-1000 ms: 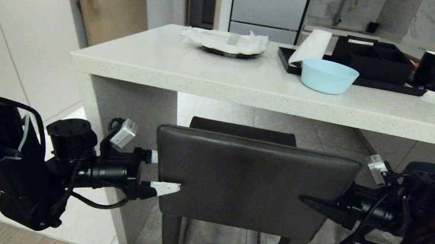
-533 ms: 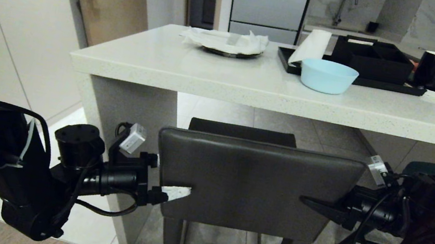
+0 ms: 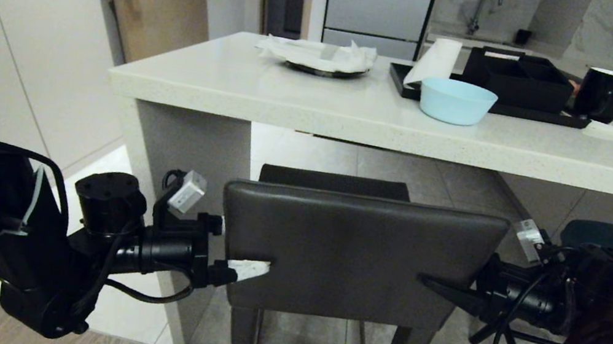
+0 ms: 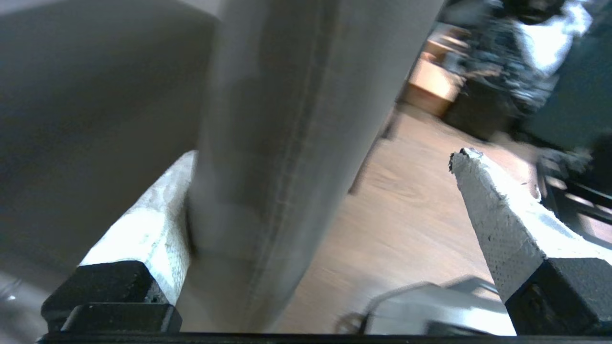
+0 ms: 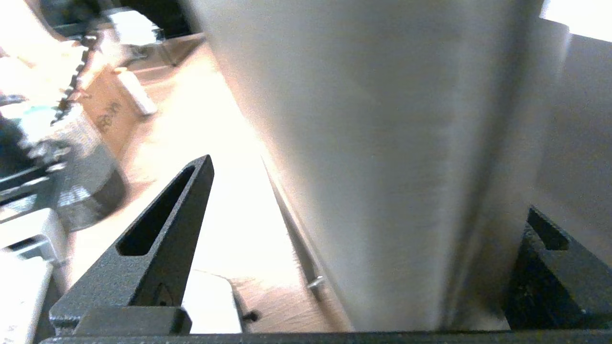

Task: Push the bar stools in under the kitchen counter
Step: Pull the gray chair out from under the dining table

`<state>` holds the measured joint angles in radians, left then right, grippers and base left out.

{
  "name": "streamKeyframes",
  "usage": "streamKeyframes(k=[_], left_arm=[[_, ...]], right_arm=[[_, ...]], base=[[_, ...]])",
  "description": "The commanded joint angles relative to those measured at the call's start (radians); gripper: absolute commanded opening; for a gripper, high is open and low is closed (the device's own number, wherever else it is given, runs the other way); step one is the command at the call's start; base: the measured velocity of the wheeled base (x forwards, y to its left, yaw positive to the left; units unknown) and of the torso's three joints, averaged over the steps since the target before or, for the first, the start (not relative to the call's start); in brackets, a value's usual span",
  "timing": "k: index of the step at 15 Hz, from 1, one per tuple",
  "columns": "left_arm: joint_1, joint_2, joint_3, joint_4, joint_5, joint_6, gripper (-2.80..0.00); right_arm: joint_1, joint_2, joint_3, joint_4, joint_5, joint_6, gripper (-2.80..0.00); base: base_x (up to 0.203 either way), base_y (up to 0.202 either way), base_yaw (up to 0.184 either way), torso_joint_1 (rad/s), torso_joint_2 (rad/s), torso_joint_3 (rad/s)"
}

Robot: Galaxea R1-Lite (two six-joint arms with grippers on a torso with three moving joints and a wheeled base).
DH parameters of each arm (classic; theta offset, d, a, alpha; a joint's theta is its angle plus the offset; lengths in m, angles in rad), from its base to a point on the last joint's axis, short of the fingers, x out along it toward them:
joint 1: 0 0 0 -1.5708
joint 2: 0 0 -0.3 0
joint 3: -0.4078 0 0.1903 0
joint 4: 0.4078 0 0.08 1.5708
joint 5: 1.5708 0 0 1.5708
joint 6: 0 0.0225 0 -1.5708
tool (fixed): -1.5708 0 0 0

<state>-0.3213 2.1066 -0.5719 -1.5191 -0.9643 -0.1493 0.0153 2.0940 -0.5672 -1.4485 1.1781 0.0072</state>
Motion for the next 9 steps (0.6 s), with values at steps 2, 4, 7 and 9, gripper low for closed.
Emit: streamKeyframes(k=[2,4,7,9], left_arm=[[-0.001,-0.01,0.004,-0.011,-0.002,0.001,0.0],[0.001,-0.01,0.007,-0.011,-0.002,0.002,0.0],[0.001,-0.004,0.007,-0.011,-0.002,0.004,0.0],[-0.001,0.001,0.007,-0.011,-0.002,0.007,0.0]], right_arm=[[0.011,-0.005,-0.002,-0.007,-0.011,0.0,0.0],[0.011,-0.002,0.0,-0.007,-0.012,0.0,0.0],[0.011,0.001,0.001,-0.012,-0.012,0.0,0.0],[0.011,0.001,0.013,-0.019,-0.012,0.0,0.0]], base=[[-0.195,0.0,-0.003,0.001,0.0,0.003],[-0.2,0.0,0.0,0.005,0.0,0.005],[-0.197,0.0,0.001,0.003,0.0,0.0],[-0.191,0.0,-0.002,0.002,0.0,0.005]])
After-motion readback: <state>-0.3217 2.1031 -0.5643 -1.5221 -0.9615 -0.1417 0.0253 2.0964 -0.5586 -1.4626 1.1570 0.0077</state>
